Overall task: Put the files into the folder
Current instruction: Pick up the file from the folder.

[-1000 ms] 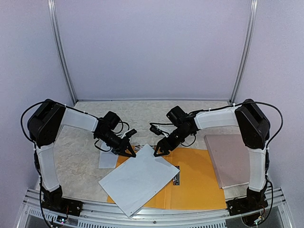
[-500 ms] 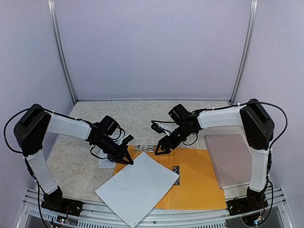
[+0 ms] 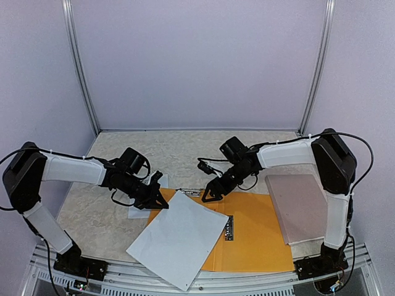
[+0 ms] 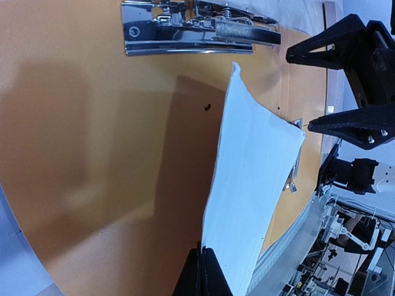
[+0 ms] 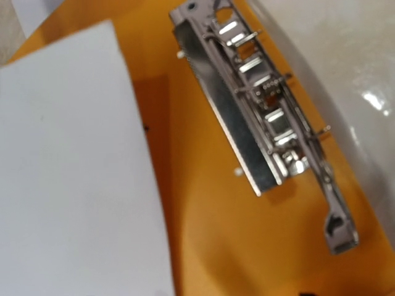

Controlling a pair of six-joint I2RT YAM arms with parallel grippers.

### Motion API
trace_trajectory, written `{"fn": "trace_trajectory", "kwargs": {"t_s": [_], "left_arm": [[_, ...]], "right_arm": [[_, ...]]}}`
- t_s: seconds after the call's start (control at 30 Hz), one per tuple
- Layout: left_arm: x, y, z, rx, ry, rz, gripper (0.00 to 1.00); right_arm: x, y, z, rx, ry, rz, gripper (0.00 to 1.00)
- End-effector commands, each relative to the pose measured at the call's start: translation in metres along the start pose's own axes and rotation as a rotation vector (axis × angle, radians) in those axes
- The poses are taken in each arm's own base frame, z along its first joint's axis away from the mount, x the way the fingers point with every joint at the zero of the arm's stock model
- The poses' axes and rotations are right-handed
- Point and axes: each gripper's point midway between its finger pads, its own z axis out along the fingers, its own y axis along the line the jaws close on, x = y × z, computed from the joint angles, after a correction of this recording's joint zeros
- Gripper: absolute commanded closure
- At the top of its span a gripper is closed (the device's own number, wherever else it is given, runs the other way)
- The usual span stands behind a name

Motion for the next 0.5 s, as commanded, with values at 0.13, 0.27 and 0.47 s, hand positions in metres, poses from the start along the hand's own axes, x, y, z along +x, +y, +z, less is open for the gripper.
{"fn": "trace_trajectory", "kwargs": {"t_s": [0.13, 0.27, 0.47], "left_arm": [[-0.008, 0.010, -0.006, 0.020, -0.080, -0.146, 1.00], [-0.009, 0.008, -0.009, 0.044, -0.109, -0.180, 1.00], [-0.014, 0.009, -0.021, 0.024, -0.188, -0.222, 1.00]], "right_arm": [[-0.017, 0.001, -0.021, 0.046, -0.060, -0.017, 0.31], [-0.024, 0.001, -0.028, 0.071, -0.084, -0.023, 0.31], [-0.027, 0.000, -0.031, 0.083, -0.092, -0.023, 0.31]]}}
